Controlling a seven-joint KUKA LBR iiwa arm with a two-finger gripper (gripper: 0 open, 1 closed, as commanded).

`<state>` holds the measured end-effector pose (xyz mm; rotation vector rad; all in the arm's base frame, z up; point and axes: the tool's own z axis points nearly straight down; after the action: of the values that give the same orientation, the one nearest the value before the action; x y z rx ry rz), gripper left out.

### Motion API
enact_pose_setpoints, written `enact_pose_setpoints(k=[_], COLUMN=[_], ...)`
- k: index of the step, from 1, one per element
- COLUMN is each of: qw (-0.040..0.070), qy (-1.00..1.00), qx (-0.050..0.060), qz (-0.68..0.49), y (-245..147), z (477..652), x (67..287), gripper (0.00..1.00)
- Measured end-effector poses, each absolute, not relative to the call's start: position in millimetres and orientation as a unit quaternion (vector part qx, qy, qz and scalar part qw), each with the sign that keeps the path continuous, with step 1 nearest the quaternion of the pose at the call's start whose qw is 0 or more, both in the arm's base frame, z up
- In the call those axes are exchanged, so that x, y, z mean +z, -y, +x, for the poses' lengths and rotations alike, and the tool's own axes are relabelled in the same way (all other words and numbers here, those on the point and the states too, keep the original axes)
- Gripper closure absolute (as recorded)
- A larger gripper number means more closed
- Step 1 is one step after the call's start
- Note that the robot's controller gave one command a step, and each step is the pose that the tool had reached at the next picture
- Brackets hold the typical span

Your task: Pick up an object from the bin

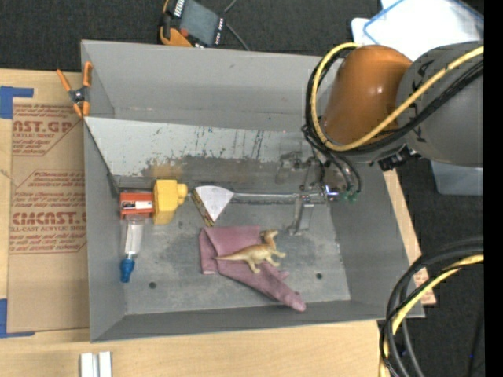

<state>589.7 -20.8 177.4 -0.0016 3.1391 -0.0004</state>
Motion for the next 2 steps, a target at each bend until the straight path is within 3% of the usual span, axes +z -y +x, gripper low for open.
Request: enact_pose_setpoints(k=[1, 2], qw=[0.002, 0.001], qy=[-1.0, -0.998], qx=[0.0, 0.0], qz=[-0.001, -0.057], y=[21, 39], z=[589.7, 546.7], x=[177, 77], gripper=[0.0, 0.0])
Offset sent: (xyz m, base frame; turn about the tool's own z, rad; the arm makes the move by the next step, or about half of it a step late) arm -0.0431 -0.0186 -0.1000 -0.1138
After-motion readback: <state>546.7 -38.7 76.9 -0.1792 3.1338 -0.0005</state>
